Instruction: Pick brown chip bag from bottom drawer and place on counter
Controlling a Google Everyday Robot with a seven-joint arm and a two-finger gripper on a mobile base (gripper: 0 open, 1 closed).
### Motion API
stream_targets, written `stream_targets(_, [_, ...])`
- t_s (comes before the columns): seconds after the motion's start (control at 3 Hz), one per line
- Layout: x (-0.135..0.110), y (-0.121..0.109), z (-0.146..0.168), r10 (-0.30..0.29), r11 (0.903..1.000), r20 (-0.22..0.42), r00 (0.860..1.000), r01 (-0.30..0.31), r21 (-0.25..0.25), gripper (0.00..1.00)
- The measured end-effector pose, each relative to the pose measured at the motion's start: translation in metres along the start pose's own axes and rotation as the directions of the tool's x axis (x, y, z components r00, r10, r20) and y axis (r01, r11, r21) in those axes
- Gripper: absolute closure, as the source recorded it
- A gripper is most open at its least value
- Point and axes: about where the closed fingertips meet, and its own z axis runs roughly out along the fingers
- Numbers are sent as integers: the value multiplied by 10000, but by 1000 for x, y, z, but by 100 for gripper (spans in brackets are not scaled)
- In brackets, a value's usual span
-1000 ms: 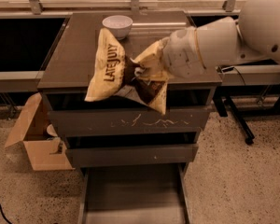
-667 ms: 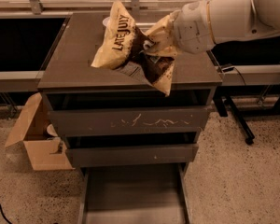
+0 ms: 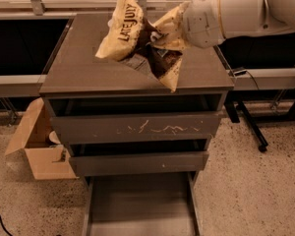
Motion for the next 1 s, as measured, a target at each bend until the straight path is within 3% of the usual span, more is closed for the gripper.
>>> stream_targets(0.33, [43,-3,-4,559,9984,-575,9968,-552,133,100])
stream_targets(0.67, [91,1,-14,1231,9923,-1548,9802,-1194,331,100])
stream_targets(1.0, [136,11,-21,1963,9805,-2384,9511,-1886,551,100])
